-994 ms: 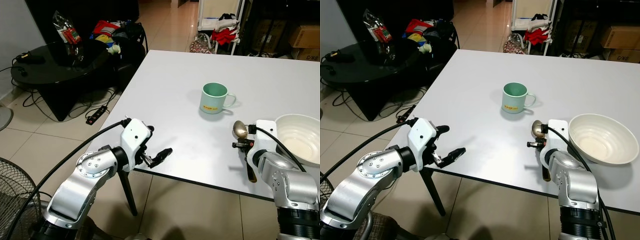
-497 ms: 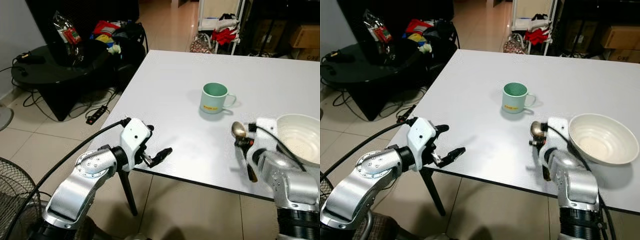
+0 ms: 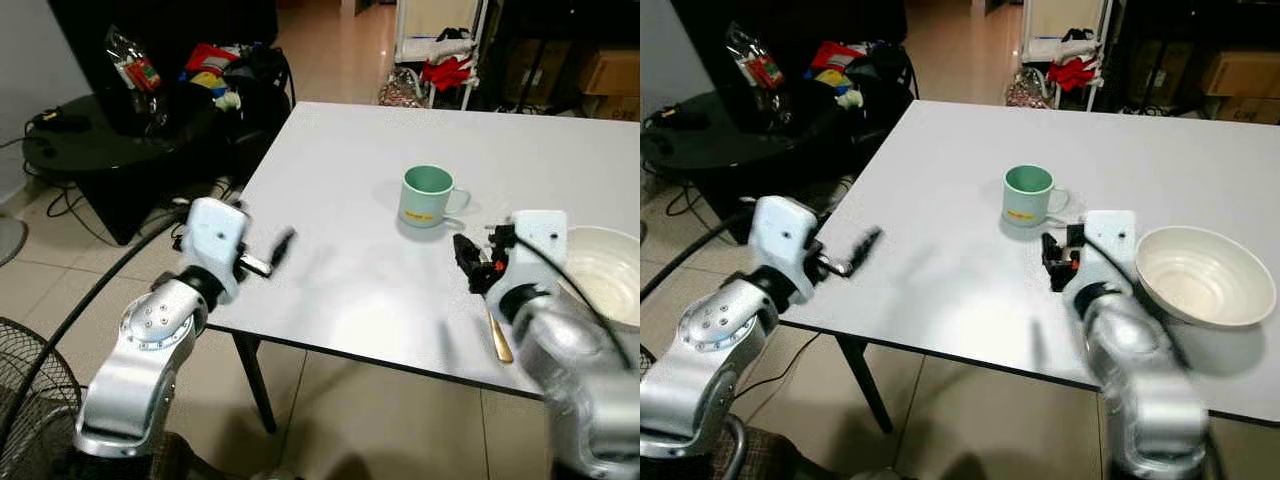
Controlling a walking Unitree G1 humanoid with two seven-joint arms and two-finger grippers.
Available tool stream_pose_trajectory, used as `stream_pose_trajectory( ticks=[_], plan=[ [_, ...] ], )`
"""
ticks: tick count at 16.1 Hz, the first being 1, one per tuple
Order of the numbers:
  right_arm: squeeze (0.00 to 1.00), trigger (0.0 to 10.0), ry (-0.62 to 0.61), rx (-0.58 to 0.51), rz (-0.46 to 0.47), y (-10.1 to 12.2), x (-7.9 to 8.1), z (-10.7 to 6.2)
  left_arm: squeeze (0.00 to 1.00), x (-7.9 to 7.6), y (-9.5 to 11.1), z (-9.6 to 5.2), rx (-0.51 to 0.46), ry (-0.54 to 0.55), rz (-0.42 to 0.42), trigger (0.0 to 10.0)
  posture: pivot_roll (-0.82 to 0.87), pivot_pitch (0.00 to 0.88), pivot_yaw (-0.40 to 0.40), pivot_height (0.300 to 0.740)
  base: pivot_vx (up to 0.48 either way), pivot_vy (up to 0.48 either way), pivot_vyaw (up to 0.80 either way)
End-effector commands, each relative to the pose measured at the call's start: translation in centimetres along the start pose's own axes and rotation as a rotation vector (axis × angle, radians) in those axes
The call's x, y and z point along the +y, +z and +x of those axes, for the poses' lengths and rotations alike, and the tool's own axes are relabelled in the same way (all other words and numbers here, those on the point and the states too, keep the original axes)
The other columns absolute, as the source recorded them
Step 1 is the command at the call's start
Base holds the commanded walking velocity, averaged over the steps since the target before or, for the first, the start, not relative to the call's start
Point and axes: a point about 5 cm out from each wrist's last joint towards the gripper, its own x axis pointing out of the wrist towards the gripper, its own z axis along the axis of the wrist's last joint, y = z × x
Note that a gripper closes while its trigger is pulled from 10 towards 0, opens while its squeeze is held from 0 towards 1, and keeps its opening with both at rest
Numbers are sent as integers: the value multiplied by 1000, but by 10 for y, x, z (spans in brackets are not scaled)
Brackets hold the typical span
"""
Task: Setting the table
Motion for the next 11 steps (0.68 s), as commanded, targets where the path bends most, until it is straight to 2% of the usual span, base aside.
stream_pose_trajectory(
  ticks=[1,3,5,11],
  plan=[
    [0,10000,4,-84,-27,9,4,-5,0,4,1,-3,3,48,19,10000,50,0,100,740,0,-337,0],
    [0,10000,58,-106,-9,8,11,-9,0,5,2,-4,-5,66,8,10000,49,0,101,740,0,-332,0],
    [0,10000,73,-135,25,9,12,-10,0,5,1,-5,-7,82,5,10000,47,0,102,740,0,-351,0],
    [0,10000,102,-149,-18,8,5,-7,0,4,3,-4,-19,112,-8,10000,54,0,81,740,0,-368,0]
  ],
)
